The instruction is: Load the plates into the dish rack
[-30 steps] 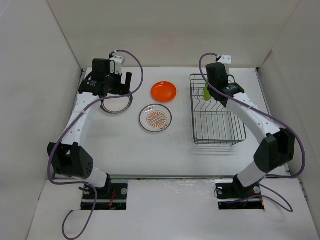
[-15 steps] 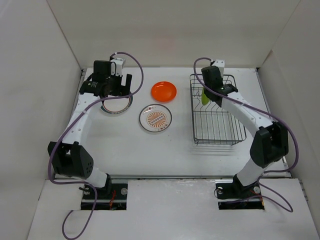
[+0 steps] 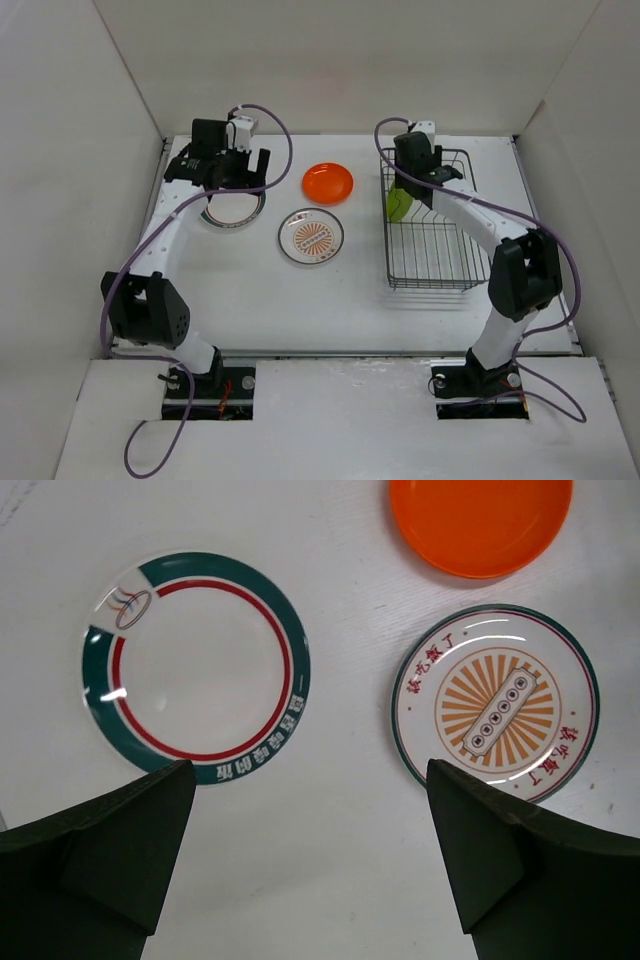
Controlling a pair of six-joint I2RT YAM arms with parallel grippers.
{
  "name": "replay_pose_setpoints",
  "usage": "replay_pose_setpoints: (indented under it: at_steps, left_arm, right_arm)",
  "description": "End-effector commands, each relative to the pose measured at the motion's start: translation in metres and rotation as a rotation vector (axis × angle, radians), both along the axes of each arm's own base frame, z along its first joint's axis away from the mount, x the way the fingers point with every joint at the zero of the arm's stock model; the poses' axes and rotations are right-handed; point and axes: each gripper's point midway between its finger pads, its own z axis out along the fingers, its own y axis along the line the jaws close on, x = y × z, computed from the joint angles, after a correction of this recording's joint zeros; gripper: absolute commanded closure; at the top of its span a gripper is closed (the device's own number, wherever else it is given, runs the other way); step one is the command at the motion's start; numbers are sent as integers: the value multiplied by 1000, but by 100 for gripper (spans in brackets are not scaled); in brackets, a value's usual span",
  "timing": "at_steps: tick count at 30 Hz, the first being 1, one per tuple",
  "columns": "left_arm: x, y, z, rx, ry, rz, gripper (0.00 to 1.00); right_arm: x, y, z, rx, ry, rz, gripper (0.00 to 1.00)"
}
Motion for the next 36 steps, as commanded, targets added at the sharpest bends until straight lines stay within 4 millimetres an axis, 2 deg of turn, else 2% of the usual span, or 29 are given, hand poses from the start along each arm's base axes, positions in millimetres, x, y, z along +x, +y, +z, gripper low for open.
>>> replay_pose_setpoints:
  at_steps: [1,2,3,4,5,6,7,8,9,10,11,12,13,14,15,17,18,19,20,22,24,25,26,27,28,34,36]
  left_arm:
    - [19,-27,24,-67,-69,-136,0]
    - [23,-32,24,-83,-66,-156,0]
    - [33,-39,40,-106,-102,-181,0]
    - [48,-46,26,-122,-72,-203,0]
    - [53,-61,24,-157,-63,-254,0]
    - [67,-68,40,-177,-99,-280,0]
    - [76,-74,36,-197,-84,-288,0]
    - [87,-83,2,-223,3,-315,0]
    - [95,-89,-5,-239,21,-332,0]
    - [108,-95,6,-256,-10,-354,0]
    - [119,-100,-29,-269,59,-360,0]
    - [119,-107,-37,-303,90,-393,0]
    - [127,-112,-31,-312,65,-421,0]
    - [129,-120,-40,-325,80,-442,0]
    - [131,-126,-60,-352,118,-463,0]
    - [137,-129,-72,-362,117,-474,0]
    - [140,-130,-84,-372,132,-462,0]
    - [148,-132,-79,-370,89,-470,0]
    - [149,-132,-90,-377,110,-460,0]
    - [154,-134,-102,-393,125,-443,0]
    - [159,-136,-106,-404,132,-431,0]
    - [160,-139,-119,-396,153,-413,2]
    - [163,-138,-119,-389,142,-407,3]
    - [164,-136,-129,-386,161,-384,6]
    - [163,-142,-131,-385,160,-394,6]
    - [169,-141,-163,-370,195,-320,16]
    - [172,-141,-158,-374,187,-306,19]
  right_arm:
    - [14,3,58,29,-149,-13,33]
    - [11,-2,67,20,-163,-32,28]
    - [7,-5,74,19,-172,-40,22]
    - [2,-6,91,42,-208,-45,15]
    - [-1,-9,99,44,-227,-54,6]
    - [-5,-11,103,55,-236,-59,0]
    - [-9,-13,103,55,-237,-59,0]
    - [-15,-12,112,75,-253,-42,0]
    - [-18,-6,113,100,-248,-2,0]
    - [-18,0,119,118,-277,37,0]
    - [-27,1,120,125,-286,82,0]
    - [-31,17,121,169,-292,179,0]
    - [-35,21,125,192,-311,234,0]
    - [-43,26,133,215,-355,291,0]
    - [-48,32,137,227,-368,335,0]
    - [-59,52,146,266,-392,454,0]
    - [-68,55,150,267,-401,482,0]
    - [-72,57,155,271,-414,492,0]
    - [-78,62,154,278,-411,514,0]
    - [-88,63,165,275,-438,533,0]
    - [-98,69,168,292,-447,553,0]
    - [-103,67,170,312,-454,547,0]
    - [-105,66,173,314,-463,547,0]
    - [-107,60,172,306,-469,523,0]
    - [-107,60,172,306,-469,523,0]
    - [-110,57,168,307,-449,510,0]
    - [-110,57,168,319,-448,505,0]
